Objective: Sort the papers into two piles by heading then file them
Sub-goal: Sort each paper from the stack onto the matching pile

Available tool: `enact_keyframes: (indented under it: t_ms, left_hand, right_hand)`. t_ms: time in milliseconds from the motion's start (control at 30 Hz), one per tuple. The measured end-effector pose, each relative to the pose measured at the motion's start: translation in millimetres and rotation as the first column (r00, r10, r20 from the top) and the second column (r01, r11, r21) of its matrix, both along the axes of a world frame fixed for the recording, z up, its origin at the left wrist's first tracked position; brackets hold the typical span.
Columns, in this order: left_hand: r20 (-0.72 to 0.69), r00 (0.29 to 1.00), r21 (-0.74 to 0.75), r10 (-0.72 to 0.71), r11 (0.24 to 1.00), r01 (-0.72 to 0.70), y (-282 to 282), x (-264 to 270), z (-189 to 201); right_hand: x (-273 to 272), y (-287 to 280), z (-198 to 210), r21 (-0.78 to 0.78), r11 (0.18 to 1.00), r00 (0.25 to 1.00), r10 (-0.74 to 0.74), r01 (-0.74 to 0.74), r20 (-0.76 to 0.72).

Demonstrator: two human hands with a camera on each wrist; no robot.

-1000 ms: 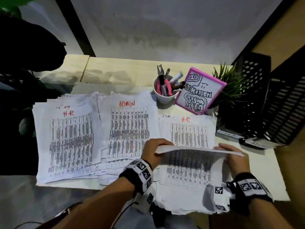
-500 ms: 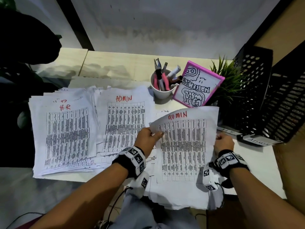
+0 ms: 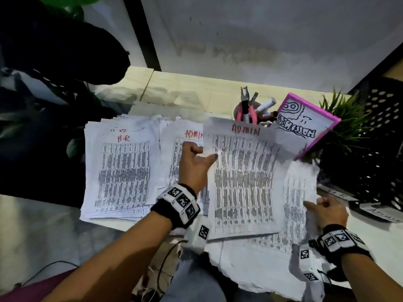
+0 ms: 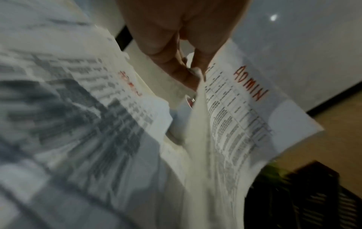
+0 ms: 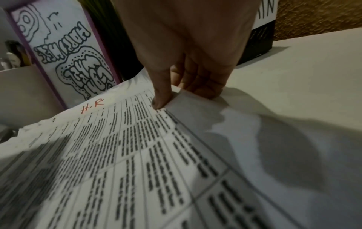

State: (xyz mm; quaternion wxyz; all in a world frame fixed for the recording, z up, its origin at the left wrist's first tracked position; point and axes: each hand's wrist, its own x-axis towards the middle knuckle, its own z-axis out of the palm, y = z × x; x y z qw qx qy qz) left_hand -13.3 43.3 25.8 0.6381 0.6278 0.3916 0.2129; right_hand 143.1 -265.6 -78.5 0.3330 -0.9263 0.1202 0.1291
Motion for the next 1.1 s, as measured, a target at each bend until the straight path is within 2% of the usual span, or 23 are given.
enact_keyframes:
  t_ms: [100, 200, 267, 400, 533, 600, 700, 800, 867, 967, 1033, 1100]
  left_hand:
    - [-0.059, 0.994, 0.123, 0.090, 0.989, -0.082, 44.4, -8.4, -0.3]
    - [-0.183, 0.978, 0.188, 0.099, 0.980, -0.064, 80.4, -15.0, -12.1]
    - [-0.276, 0.959, 0.202, 0.072, 0.979, -0.016, 98.1, -18.1, -24.7]
    - [-0.425, 0.902, 0.192, -0.082, 0.965, 0.178, 115.0, -22.4, -46.0]
    - [-0.449, 0.877, 0.186, -0.170, 0.942, 0.278, 118.3, -24.7, -54.2]
    - [-0.440, 0.883, 0.199, -0.164, 0.941, 0.274, 114.3, -25.2, -58.6]
    - [-0.416, 0.906, 0.376, -0.074, 0.894, 0.245, 98.2, -22.7, -61.4]
    - [-0.297, 0.947, 0.469, -0.123, 0.845, 0.257, 66.8, -16.5, -59.3]
    - [-0.214, 0.948, 0.411, -0.236, 0.858, 0.307, 39.0, -10.7, -54.1]
    - [-0.153, 0.903, 0.102, -0.401, 0.903, 0.418, -3.5, -2.8, -41.7]
    - [-0.118, 0.864, -0.096, -0.490, 0.871, 0.481, -28.2, 3.5, -37.9]
    - [-0.115, 0.837, -0.178, -0.535, 0.840, 0.513, -45.9, 7.2, -39.1]
  right_hand:
    - [1.7, 0.3, -4.9, -0.031, 0.999, 1.000, 0.022, -0.022, 0.001]
    - [3.2, -0.5, -8.9, -0.063, 0.997, 0.999, 0.050, -0.049, 0.014]
    - [3.0, -0.3, -9.5, -0.083, 0.994, 0.998, 0.067, -0.065, 0.019]
    - [0.4, -2.9, -10.5, -0.071, 0.997, 1.000, 0.025, -0.026, -0.007]
    - [-6.2, 1.4, -9.7, -0.025, 0.999, 0.999, -0.033, 0.033, 0.016]
    - [-11.1, 5.8, -1.8, 0.000, 1.000, 0.999, 0.008, -0.008, 0.046]
    - [-20.3, 8.9, 9.5, 0.090, 0.996, 0.993, 0.019, -0.029, 0.114]
    - [-25.3, 10.1, 21.3, 0.213, 0.977, 0.982, -0.053, 0.014, 0.179]
    - [-28.4, 8.9, 35.3, 0.297, 0.954, 0.974, -0.095, 0.029, 0.207]
    - [-31.7, 7.5, 57.5, 0.421, 0.907, 0.960, -0.110, -0.009, 0.257]
    - [-31.5, 1.4, 65.7, 0.475, 0.879, 0.961, -0.091, -0.045, 0.261]
    - [-30.5, -3.1, 74.0, 0.514, 0.856, 0.963, -0.097, -0.048, 0.252]
